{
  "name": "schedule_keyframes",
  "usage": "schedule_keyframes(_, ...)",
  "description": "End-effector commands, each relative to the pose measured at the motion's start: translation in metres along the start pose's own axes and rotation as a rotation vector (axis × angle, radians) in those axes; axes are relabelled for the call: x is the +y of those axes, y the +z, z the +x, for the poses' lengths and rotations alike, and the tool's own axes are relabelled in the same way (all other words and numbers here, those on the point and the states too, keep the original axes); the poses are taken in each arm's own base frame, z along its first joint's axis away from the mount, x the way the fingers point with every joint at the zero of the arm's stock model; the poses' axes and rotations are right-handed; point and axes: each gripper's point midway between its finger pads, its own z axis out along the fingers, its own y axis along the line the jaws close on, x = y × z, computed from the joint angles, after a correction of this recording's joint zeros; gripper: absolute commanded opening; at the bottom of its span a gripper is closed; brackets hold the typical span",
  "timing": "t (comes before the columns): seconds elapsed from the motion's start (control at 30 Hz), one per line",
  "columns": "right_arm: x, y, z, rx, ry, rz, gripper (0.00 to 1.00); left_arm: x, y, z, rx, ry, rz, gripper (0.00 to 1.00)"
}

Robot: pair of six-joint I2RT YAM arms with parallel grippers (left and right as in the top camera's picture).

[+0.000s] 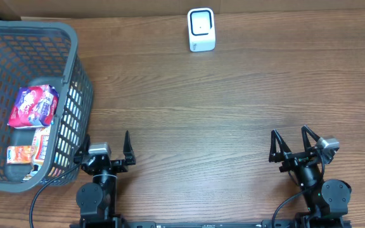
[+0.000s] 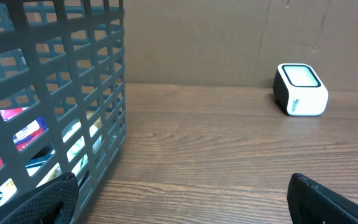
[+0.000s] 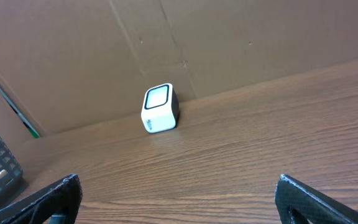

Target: Scan the item barcode

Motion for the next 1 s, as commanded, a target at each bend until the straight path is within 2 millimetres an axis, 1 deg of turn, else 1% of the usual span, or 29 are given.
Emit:
schedule_keyframes(0.0, 0.000, 0.001, 0.004, 0.008, 0.002, -0.002, 1.00, -0.002, 0.000, 0.000, -0.005, -0.014, 0.013, 1.00)
schedule_keyframes(0.27, 0.000, 0.001, 0.004, 0.008, 0.003, -0.003, 1.00, -0.001, 0.000, 0.000, -0.006, -0.010, 0.006, 1.00)
schedule_keyframes(0.33, 0.000, 0.001, 0.004, 0.008, 0.002, -0.003, 1.00, -0.004, 0.000, -0.008, -0.038, -0.023, 0.022, 1.00)
schedule_keyframes(0.4, 0.000, 0.001, 0.004, 0.008, 0.003, -0.002, 1.00, -0.013, -0.001, -0.015, -0.066, -0.030, 0.073, 1.00)
schedule_keyframes(0.47, 0.000, 0.001, 0.004, 0.008, 0.003, -0.002, 1.00, -0.032, -0.004, -0.021, -0.089, 0.002, 0.187, 1.00)
schedule_keyframes(0.53, 0.000, 0.001, 0.004, 0.008, 0.003, -0.002, 1.00, -0.050, -0.009, -0.020, -0.085, 0.045, 0.293, 1.00)
schedule_keyframes(0.6, 0.000, 0.001, 0.004, 0.008, 0.003, -0.002, 1.00, -0.062, -0.014, -0.019, -0.069, 0.043, 0.367, 1.00)
schedule_keyframes(0.67, 0.000, 0.001, 0.004, 0.008, 0.002, -0.002, 1.00, -0.070, -0.019, -0.023, -0.060, 0.040, 0.414, 1.00)
schedule_keyframes(0.73, 0.000, 0.001, 0.004, 0.008, 0.003, -0.002, 1.00, -0.073, -0.024, -0.034, -0.076, 0.045, 0.431, 1.00)
schedule_keyframes(0.83, 0.000, 0.001, 0.004, 0.008, 0.003, -0.002, 1.00, -0.074, -0.034, -0.064, -0.112, 0.052, 0.432, 1.00)
schedule_keyframes(0.97, 0.000, 0.001, 0.004, 0.008, 0.003, -0.002, 1.00, -0.072, -0.047, -0.121, -0.143, 0.025, 0.416, 1.00)
